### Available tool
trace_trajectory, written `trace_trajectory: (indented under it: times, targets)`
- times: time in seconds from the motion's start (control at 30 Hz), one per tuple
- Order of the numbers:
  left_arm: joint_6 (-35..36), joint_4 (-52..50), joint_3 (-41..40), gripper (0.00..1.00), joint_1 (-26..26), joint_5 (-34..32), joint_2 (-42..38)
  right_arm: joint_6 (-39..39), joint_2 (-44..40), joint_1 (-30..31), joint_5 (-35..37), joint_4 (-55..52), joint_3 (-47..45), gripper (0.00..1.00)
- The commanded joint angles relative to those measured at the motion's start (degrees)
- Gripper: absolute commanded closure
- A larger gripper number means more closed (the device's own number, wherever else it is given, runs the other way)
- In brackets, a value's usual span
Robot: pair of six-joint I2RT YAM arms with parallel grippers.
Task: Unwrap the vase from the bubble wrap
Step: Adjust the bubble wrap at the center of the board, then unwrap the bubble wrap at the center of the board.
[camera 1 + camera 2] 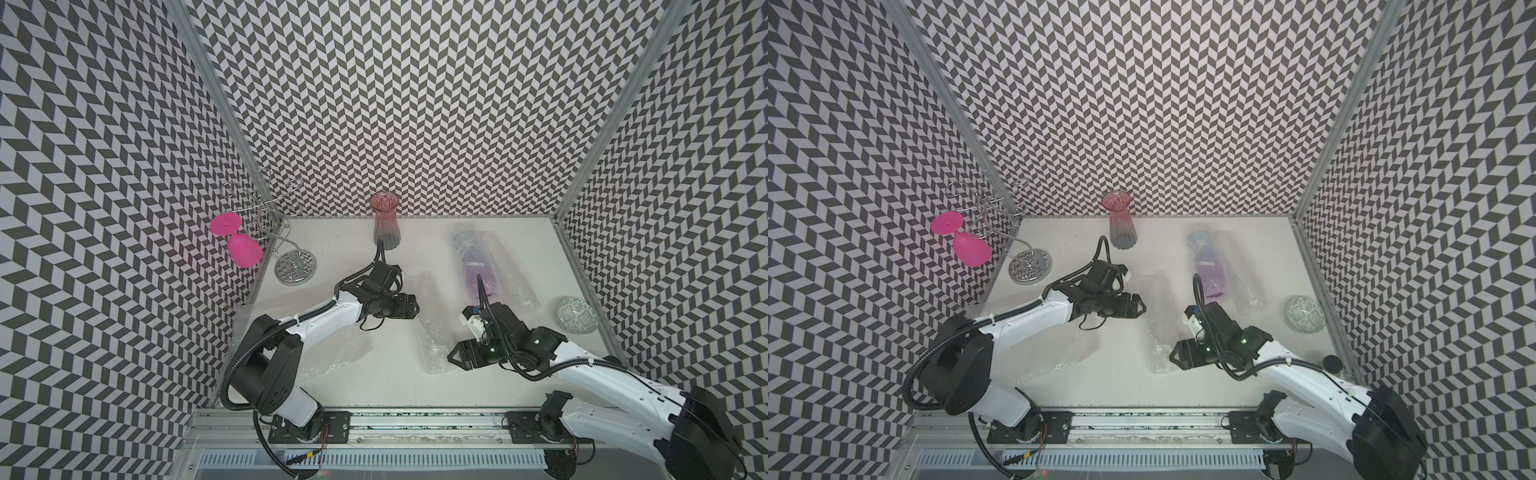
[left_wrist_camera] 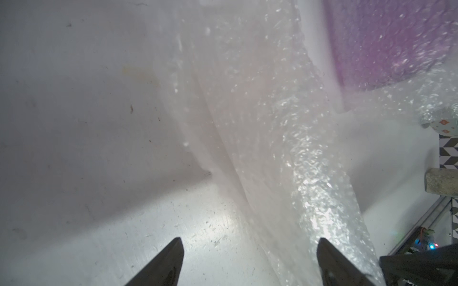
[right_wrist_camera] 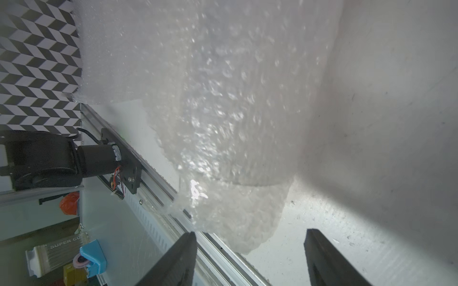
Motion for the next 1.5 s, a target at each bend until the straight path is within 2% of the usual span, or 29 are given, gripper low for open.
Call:
trace_trajectory:
  times: [0.0,0.3,0.4,0.5,0.57,0.77,0.93,1.03,1.4,1.47]
  targets:
    - [1.11,-3.25,-2.40,0.17,-2.85,-4.67,-3.35,1.47,-0.96,0.37,-1.06,3.65,-1.05,0.30]
    - [-3.98,-1.74,-10.46,0.23,-13.51,-10.45,-16.68,0.61,2.85,0.37,-2.74,8.80,-0.05,0.34]
    - [-4.08,-0.86,-10.99,0.28,-16.97,-10.67,-20.77,0.18,4.61,0.37,-3.80,10.49,-0.45,0.36]
    - [-4.72,-2.28,-9.76,0.30,-20.30,-10.96,-21.54,-0.01,5.24,0.37,-4.29,11.65,-0.48,0.40]
    - [-5.52,-2.57,-9.14,0.30,-23.10,-11.28,-20.93,-0.43,6.00,0.37,-4.28,11.83,-0.35,0.44]
    - [-9.58,0.33,-8.86,0.33,-31.66,-14.75,-16.50,-0.79,5.52,0.45,-4.78,13.24,-0.43,0.67]
    - [-11.42,0.88,-7.48,0.39,-35.24,-19.18,-11.91,-1.15,5.20,0.46,-4.89,13.63,-0.50,0.77]
    - [-12.40,-0.94,-6.27,0.46,-35.55,-22.93,-9.65,-1.32,5.15,0.45,-4.84,13.89,-0.76,0.80]
    - [-13.23,-6.01,-0.88,0.53,-37.40,-30.82,-3.24,-2.20,4.95,0.63,-5.20,13.67,-0.18,0.88]
    - [-13.56,-6.89,-0.36,0.57,-37.46,-32.09,-2.10,-2.36,5.00,0.64,-5.24,13.54,0.03,0.88]
